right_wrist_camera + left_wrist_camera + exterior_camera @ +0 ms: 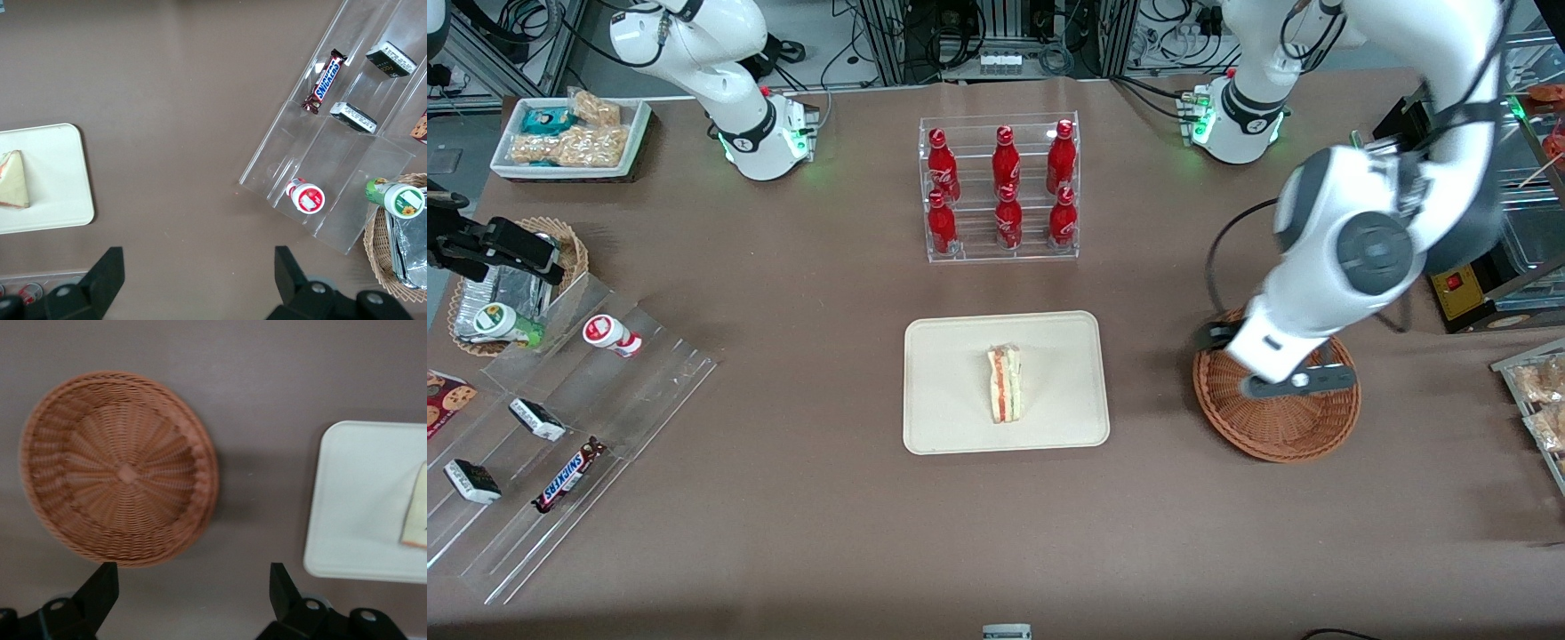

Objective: Place sandwich from basket to tray

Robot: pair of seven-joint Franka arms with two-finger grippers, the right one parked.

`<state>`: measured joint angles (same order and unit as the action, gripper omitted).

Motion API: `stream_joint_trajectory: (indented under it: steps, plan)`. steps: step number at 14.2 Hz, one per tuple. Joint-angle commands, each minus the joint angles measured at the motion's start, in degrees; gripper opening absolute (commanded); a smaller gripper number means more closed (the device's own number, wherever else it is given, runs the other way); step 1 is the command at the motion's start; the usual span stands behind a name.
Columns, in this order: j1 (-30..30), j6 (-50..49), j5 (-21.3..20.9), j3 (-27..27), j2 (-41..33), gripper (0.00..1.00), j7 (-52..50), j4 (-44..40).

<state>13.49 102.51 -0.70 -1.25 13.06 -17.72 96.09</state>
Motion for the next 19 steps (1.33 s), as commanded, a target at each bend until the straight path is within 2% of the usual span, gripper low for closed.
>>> stream_joint_trajectory:
  steps: [1,4,6,8,12,15,19]
  plan:
    - [-5.5,-2.6,-0.3,-0.8,-5.9,1.00,8.9,3.3]
    - [-11.4,-7.9,0.4,-1.6,-7.3,1.00,17.2,0.7]
    - [-15.6,-8.2,2.4,-2.3,-9.2,1.00,24.3,0.4]
    - [-17.2,-8.3,2.8,-1.1,-10.2,1.00,29.5,-1.5]
    - [-16.7,-8.6,8.0,4.8,-9.5,1.00,30.5,-7.6]
    - [-15.9,-9.0,6.2,5.0,-9.8,1.00,30.6,-7.1]
    - [-15.8,-11.0,4.4,2.7,-10.3,1.00,30.0,-6.9]
